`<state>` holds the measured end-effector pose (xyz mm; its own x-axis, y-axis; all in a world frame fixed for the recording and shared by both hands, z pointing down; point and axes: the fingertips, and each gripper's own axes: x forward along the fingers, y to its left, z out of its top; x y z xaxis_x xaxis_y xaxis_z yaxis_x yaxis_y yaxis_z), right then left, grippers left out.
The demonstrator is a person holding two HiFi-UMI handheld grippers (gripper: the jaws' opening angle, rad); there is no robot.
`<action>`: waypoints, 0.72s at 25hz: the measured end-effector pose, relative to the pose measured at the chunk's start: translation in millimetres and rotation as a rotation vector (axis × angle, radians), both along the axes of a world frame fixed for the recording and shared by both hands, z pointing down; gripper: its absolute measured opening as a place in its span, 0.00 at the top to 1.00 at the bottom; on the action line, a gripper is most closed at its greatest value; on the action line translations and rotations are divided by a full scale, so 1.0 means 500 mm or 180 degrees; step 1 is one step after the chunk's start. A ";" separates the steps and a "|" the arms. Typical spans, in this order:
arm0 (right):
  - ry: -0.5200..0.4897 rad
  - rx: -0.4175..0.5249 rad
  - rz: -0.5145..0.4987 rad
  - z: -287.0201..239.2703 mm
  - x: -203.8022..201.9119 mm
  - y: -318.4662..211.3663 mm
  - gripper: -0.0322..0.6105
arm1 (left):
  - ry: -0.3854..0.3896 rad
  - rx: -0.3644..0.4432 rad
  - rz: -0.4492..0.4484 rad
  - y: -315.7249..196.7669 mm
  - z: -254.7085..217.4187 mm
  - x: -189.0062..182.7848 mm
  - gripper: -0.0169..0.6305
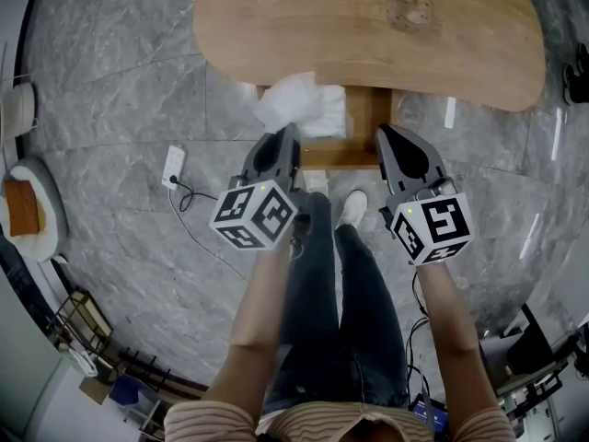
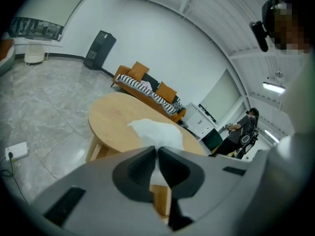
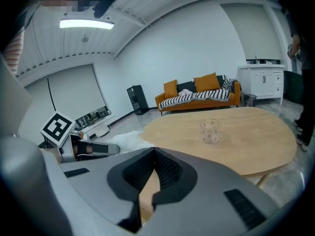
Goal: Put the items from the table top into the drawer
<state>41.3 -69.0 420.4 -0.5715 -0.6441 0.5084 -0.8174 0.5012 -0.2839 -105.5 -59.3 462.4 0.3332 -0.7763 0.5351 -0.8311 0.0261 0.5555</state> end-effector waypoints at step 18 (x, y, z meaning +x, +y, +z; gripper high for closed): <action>-0.0035 -0.0344 0.0020 0.164 0.108 0.154 0.94 | -0.0228 -0.0098 0.0065 0.082 0.219 0.142 0.93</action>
